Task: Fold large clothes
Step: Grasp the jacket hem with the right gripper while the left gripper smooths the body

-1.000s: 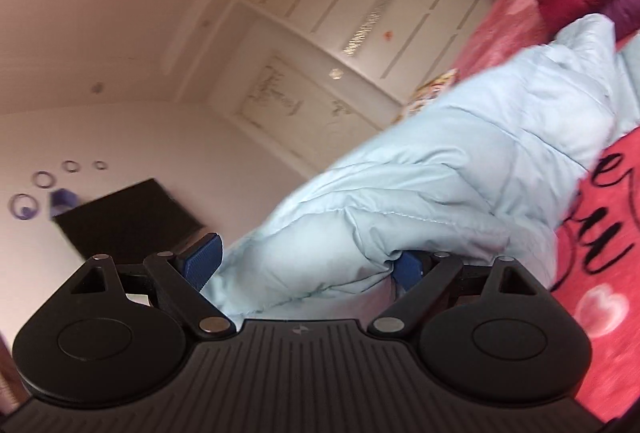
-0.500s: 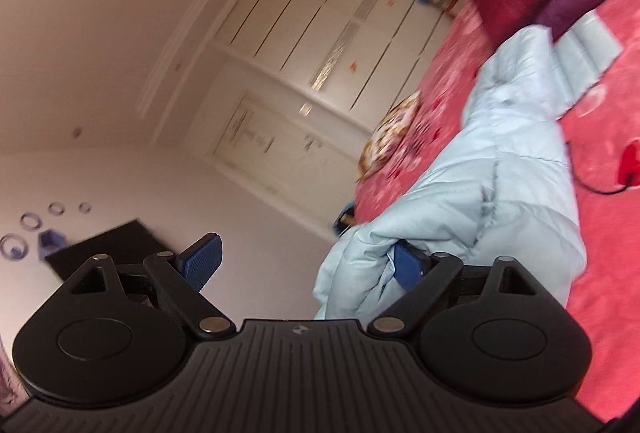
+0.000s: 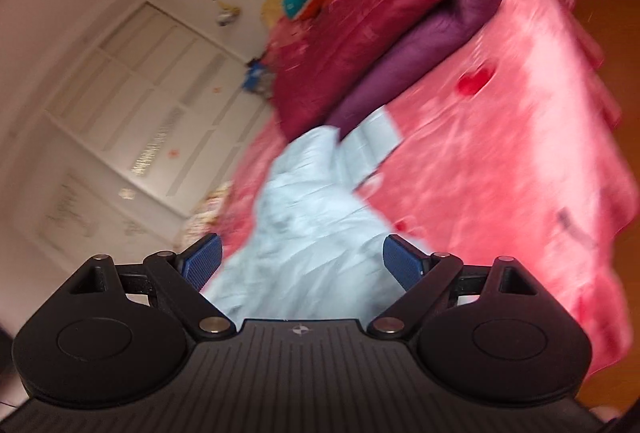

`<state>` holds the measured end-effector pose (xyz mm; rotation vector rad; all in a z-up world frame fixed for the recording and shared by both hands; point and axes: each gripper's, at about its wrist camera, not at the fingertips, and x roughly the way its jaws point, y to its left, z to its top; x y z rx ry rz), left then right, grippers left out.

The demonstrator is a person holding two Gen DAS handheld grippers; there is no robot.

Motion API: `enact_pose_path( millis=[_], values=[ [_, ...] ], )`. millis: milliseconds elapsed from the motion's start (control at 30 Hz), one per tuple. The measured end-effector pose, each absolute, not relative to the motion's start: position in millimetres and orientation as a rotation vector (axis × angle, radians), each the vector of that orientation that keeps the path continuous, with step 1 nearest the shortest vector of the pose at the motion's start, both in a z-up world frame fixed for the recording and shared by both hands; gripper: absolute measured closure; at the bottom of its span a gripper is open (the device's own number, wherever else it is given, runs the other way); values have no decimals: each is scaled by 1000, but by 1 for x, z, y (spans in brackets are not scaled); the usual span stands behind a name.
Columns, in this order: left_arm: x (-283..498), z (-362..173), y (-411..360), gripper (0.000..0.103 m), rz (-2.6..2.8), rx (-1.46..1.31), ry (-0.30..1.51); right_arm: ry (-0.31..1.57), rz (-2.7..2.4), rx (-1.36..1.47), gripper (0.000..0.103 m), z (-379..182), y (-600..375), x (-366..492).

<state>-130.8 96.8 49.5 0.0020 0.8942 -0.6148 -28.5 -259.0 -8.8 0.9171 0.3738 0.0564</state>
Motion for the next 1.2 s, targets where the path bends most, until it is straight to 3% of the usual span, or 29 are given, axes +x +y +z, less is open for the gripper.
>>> enact_pose_path(
  millis=[433, 500, 600, 633, 667, 700, 733, 767, 967, 1200],
  values=[
    [-98, 24, 78, 27, -586, -28, 867, 677, 9, 619, 0, -50, -237, -6],
    [-91, 23, 74, 32, -587, -43, 867, 721, 23, 635, 0, -61, -235, 1],
    [-82, 25, 74, 61, -595, -120, 893, 724, 47, 615, 0, -65, -224, 9],
    [-80, 26, 77, 72, -607, -179, 909, 726, 58, 609, 5, -64, -221, 8],
    [-78, 28, 80, 77, -617, -235, 921, 731, 70, 614, 19, -64, -218, 9],
    [-78, 31, 83, 79, -624, -279, 924, 733, 83, 631, 28, -64, -216, 10],
    [-79, 36, 86, 82, -630, -319, 923, 733, 97, 654, 46, -59, -215, 7],
    [-79, 41, 90, 83, -639, -366, 924, 729, 105, 670, 54, -58, -213, 7],
    [-83, 87, 112, 85, -729, -652, 871, 624, 138, 702, 69, -31, -210, -5],
    [-93, 146, 137, 81, -788, -840, 840, 437, 159, 815, 71, 27, -228, -42]
  ],
)
